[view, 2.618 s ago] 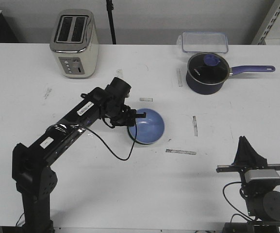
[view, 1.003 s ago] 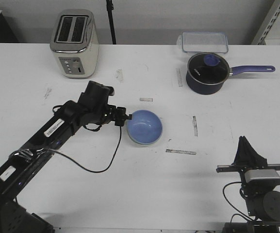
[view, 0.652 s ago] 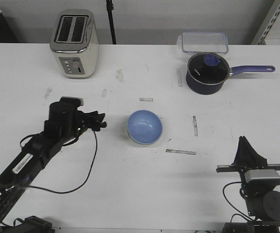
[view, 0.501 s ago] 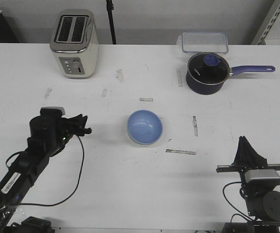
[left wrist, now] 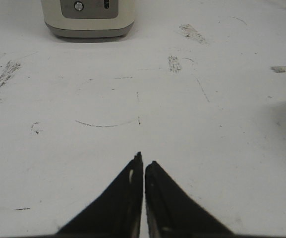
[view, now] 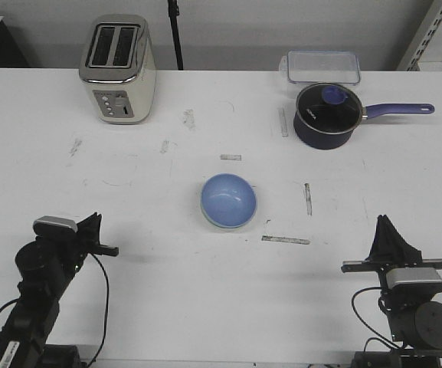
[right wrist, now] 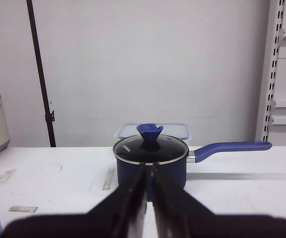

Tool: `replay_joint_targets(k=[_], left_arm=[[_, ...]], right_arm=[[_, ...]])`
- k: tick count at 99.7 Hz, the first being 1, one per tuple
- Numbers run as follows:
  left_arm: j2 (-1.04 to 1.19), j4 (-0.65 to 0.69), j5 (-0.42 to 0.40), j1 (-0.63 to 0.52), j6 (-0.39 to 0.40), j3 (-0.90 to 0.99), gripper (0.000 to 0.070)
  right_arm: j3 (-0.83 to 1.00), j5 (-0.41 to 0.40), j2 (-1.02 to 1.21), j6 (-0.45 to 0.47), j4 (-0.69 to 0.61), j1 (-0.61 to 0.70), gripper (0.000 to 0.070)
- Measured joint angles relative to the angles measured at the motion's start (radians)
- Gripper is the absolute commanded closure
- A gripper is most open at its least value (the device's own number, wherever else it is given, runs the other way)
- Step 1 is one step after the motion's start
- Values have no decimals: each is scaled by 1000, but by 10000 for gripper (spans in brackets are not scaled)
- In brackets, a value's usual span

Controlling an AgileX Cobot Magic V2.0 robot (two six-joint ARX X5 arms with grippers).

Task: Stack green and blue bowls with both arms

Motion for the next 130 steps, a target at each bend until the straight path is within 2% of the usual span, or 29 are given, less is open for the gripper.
replay_joint_targets(k=[17, 40, 70, 101, 121, 130], left_arm=[[-166, -8, 0, 0, 8, -69, 699], [-343, -35, 0, 0, 9, -72, 699], [-458, -36, 1, 0, 8, -72, 699], [-485, -38, 0, 0, 8, -72, 699], [-517, -39, -123, -6, 8, -72, 699], [-546, -26, -151, -12, 8, -79, 699]], right_arm=[[0, 0, 0, 0, 0, 0, 687], [0, 0, 0, 0, 0, 0, 687], [0, 0, 0, 0, 0, 0, 687], [0, 0, 0, 0, 0, 0, 687], [0, 0, 0, 0, 0, 0, 687], [0, 0, 0, 0, 0, 0, 687]])
